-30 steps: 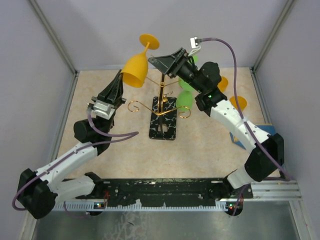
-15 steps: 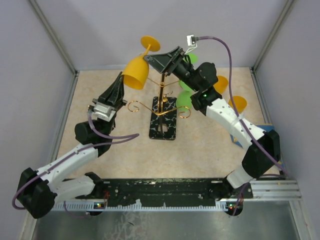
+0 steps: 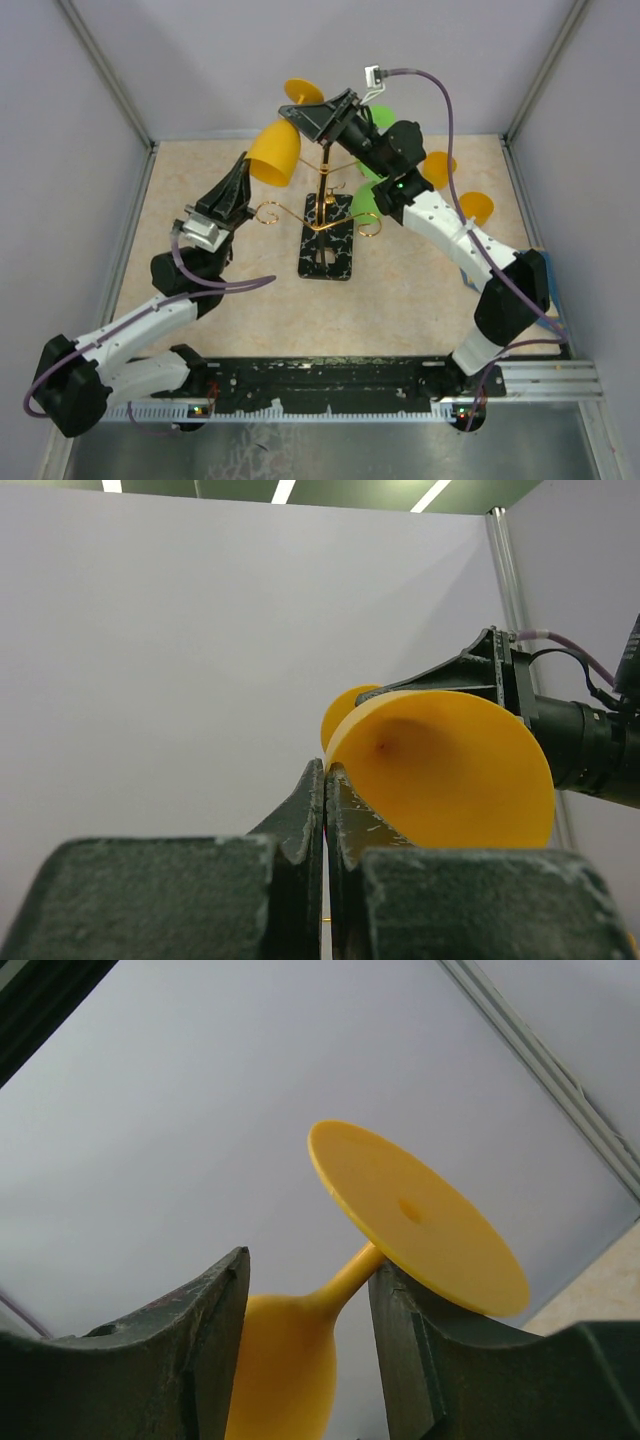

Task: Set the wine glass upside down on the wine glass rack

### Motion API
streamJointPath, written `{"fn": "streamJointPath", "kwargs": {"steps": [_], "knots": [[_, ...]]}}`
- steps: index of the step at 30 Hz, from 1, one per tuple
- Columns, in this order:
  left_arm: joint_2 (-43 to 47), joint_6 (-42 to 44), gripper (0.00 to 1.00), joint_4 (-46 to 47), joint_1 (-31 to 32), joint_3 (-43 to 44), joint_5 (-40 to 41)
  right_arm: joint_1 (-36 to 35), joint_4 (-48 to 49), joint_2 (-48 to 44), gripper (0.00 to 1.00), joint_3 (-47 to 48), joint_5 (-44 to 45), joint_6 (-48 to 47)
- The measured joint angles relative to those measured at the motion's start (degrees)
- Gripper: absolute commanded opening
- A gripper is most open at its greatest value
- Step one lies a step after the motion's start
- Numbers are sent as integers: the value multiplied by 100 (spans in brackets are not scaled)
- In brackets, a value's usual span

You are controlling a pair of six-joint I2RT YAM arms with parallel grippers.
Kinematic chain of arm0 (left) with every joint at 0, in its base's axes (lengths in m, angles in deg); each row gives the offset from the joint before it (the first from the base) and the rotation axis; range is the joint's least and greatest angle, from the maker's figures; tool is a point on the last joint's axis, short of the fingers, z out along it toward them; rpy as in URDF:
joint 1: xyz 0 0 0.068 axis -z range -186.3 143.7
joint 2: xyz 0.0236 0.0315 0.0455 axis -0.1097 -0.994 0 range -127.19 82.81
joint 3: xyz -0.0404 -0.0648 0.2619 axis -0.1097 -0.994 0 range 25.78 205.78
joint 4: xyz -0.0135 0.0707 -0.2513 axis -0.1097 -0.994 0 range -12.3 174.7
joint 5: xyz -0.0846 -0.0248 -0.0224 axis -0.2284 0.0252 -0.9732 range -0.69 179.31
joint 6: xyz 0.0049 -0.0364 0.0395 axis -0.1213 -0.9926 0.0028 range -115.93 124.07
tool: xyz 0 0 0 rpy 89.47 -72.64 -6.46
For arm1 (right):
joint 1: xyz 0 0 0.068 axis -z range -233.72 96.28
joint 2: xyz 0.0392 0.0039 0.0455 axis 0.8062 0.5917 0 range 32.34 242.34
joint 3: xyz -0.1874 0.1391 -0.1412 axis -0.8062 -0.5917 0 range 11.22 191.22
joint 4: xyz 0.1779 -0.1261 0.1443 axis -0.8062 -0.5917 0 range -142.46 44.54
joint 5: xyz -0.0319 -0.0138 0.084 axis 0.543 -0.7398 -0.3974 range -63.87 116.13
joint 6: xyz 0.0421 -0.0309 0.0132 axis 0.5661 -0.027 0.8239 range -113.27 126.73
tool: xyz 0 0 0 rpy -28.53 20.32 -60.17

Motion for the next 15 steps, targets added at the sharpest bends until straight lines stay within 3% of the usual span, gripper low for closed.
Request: {"fn": "streamJointPath", "kwargs": {"steps": [15], "knots": [[-542,35,0,848,177,-35,354,-26,-249,57,47,247,116,-118]]}}
